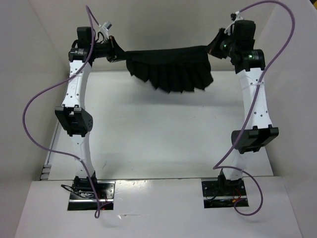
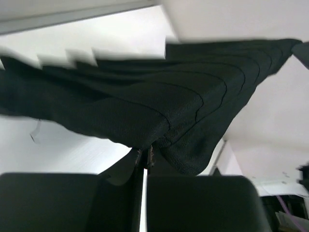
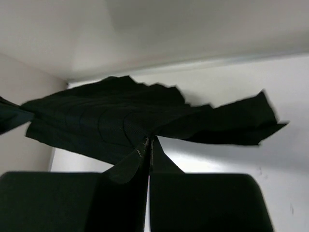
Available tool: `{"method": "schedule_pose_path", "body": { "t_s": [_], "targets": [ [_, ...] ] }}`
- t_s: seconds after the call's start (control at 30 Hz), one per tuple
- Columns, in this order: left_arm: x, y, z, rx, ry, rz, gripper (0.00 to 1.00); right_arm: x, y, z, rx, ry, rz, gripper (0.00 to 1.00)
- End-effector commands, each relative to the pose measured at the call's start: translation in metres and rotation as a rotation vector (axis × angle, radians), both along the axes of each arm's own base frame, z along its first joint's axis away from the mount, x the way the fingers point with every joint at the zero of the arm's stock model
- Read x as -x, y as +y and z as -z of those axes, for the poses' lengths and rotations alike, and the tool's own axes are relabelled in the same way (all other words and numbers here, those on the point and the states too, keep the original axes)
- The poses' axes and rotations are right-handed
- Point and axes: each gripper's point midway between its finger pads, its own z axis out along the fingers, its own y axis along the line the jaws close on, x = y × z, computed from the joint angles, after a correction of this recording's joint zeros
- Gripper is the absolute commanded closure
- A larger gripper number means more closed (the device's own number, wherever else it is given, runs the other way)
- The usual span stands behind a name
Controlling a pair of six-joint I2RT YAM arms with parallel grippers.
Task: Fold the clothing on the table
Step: Flatten the skirt out
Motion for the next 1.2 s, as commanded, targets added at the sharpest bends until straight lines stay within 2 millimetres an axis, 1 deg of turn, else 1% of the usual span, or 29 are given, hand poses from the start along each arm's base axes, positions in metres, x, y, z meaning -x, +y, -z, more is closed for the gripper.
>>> {"method": "schedule_pose_path", "body": {
  "t_s": [0.0, 0.03, 0.07, 0.1, 0.13, 0.17, 0.2, 0.23, 0.27, 0.3, 0.33, 0.37, 0.4, 0.43, 0.47, 0.5, 0.53, 0.57, 0.6, 0.63, 0.67, 0.7, 0.73, 0.83, 0.87, 1.0, 1.03, 1.1, 1.17],
  "targets": [
    [0.038, 0.020, -0.103, 0.043, -0.233, 0.008, 1.00, 0.020, -0.027, -0.091, 0.038, -0.230, 0.053, 1.00],
    [0.040, 0.020, -0.100, 0.034, -0.231, 0.012, 1.00, 0.024, -0.025, -0.093, 0.035, -0.229, 0.041, 1.00],
    [0.043, 0.021, -0.099, 0.027, -0.227, 0.014, 1.00, 0.026, -0.025, -0.087, 0.036, -0.205, 0.041, 1.00],
    [0.053, 0.019, -0.105, 0.026, -0.232, 0.025, 1.00, 0.030, -0.023, -0.084, 0.040, -0.196, 0.023, 1.00],
    [0.054, 0.020, -0.085, 0.025, -0.174, 0.026, 1.00, 0.027, -0.023, -0.056, 0.044, -0.123, 0.021, 1.00],
    [0.066, 0.014, -0.094, 0.024, -0.202, 0.037, 1.00, 0.027, -0.021, -0.046, 0.041, -0.110, 0.012, 1.00],
    [0.071, 0.010, -0.087, 0.025, -0.193, 0.046, 1.00, 0.029, -0.021, -0.035, 0.042, -0.092, 0.012, 1.00],
    [0.075, 0.010, -0.076, 0.026, -0.178, 0.046, 1.00, 0.040, -0.020, -0.002, 0.032, -0.019, 0.006, 1.00],
    [0.086, 0.009, -0.051, 0.042, -0.114, 0.039, 1.00, 0.045, -0.020, 0.011, 0.032, 0.001, 0.006, 1.00],
    [0.093, 0.008, -0.037, 0.044, -0.085, 0.038, 1.00, 0.051, -0.018, 0.025, 0.028, 0.026, -0.006, 1.00],
    [0.102, 0.004, -0.024, 0.046, -0.052, 0.046, 1.00, 0.067, -0.016, 0.051, 0.024, 0.084, -0.019, 1.00],
    [0.118, 0.005, -0.022, 0.031, -0.066, 0.054, 1.00, 0.077, -0.015, 0.065, 0.020, 0.115, -0.029, 1.00],
    [0.132, 0.000, 0.015, 0.028, 0.025, 0.069, 1.00, 0.086, -0.014, 0.076, 0.016, 0.135, -0.037, 1.00],
    [0.143, -0.001, 0.028, 0.026, 0.048, 0.082, 1.00, 0.107, -0.015, 0.100, 0.017, 0.185, -0.038, 1.00],
    [0.162, -0.005, 0.032, 0.012, 0.041, 0.104, 1.00, 0.119, -0.006, 0.109, 0.001, 0.207, -0.077, 1.00],
    [0.173, -0.005, 0.045, 0.007, 0.064, 0.108, 1.00, 0.134, -0.004, 0.123, -0.006, 0.256, -0.090, 1.00],
    [0.196, -0.007, 0.083, 0.007, 0.180, 0.120, 1.00, 0.155, -0.003, 0.144, -0.014, 0.314, -0.102, 1.00],
    [0.211, -0.007, 0.088, 0.002, 0.179, 0.124, 1.00, 0.169, 0.003, 0.152, -0.036, 0.351, -0.133, 1.00],
    [0.225, -0.009, 0.100, 0.002, 0.218, 0.133, 1.00, 0.190, 0.004, 0.175, -0.045, 0.443, -0.141, 1.00],
    [0.248, -0.009, 0.118, 0.005, 0.281, 0.133, 1.00, 0.201, 0.003, 0.182, -0.046, 0.475, -0.140, 1.00],
    [0.260, -0.011, 0.124, 0.000, 0.295, 0.147, 1.00, 0.215, 0.005, 0.180, -0.056, 0.480, -0.152, 1.00],
    [0.269, -0.010, 0.129, -0.006, 0.315, 0.140, 1.00, 0.227, 0.009, 0.188, -0.065, 0.517, -0.173, 1.00],
    [0.282, -0.009, 0.129, -0.011, 0.323, 0.145, 1.00, 0.239, 0.011, 0.189, -0.068, 0.547, -0.190, 1.00],
    [0.300, -0.007, 0.132, -0.029, 0.350, 0.147, 1.00, 0.256, 0.017, 0.192, -0.095, 0.584, -0.233, 1.00],
    [0.302, -0.007, 0.133, -0.029, 0.359, 0.147, 1.00, 0.260, 0.016, 0.197, -0.097, 0.607, -0.232, 1.00],
    [0.306, -0.008, 0.129, -0.019, 0.357, 0.157, 1.00, 0.261, 0.018, 0.202, -0.098, 0.624, -0.245, 1.00],
    [0.307, -0.010, 0.129, -0.020, 0.357, 0.166, 1.00, 0.259, 0.018, 0.198, -0.097, 0.612, -0.246, 1.00],
    [0.309, -0.013, 0.113, 0.001, 0.318, 0.195, 1.00, 0.260, 0.017, 0.184, -0.087, 0.576, -0.254, 1.00],
    [0.318, -0.015, 0.095, -0.001, 0.267, 0.224, 1.00, 0.268, 0.019, 0.177, -0.053, 0.575, -0.270, 1.00]
  ]
}}
